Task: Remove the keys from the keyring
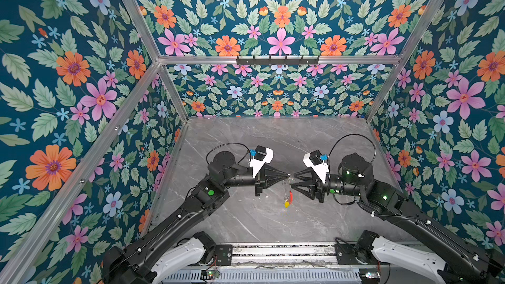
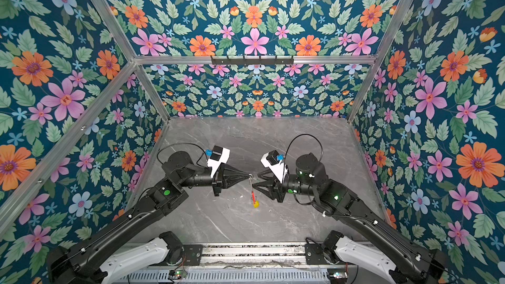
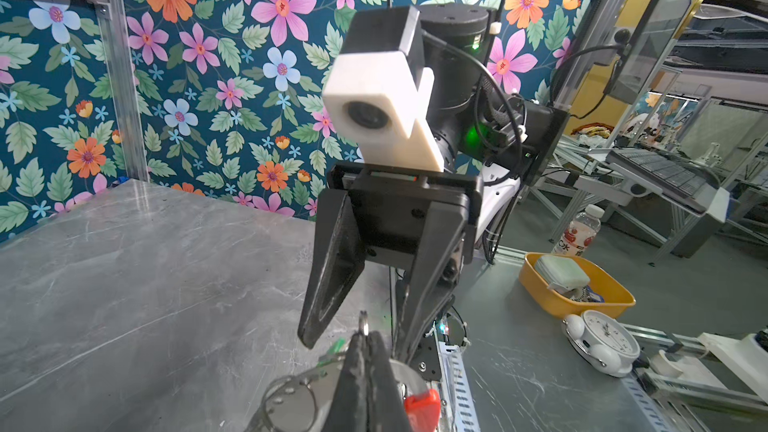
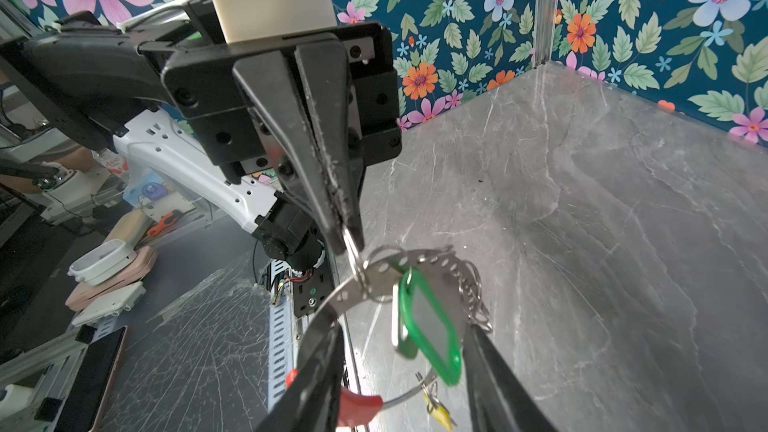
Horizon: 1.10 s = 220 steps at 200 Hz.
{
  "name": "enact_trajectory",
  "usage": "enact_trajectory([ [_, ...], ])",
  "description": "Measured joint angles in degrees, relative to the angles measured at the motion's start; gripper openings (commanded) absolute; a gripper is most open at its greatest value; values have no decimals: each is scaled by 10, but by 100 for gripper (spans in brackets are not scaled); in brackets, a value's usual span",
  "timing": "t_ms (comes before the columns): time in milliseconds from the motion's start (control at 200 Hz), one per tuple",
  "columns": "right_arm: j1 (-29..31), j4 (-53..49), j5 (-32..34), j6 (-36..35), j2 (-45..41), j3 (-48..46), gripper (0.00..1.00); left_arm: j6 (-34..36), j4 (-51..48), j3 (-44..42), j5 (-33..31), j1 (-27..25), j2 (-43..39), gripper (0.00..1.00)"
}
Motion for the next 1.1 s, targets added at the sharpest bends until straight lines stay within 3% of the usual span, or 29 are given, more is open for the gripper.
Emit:
enact_trajectory([
  [195,0,13,-3,0,17,7,31,-5,14,0,2,0,2,0],
  [460,1,13,-9,-3,21,15,0,-15,25,-8,0,0,-1,0],
  [1100,18,12,-13,-7,34,20,0,-61,112,-56,-52,0,-21,0],
])
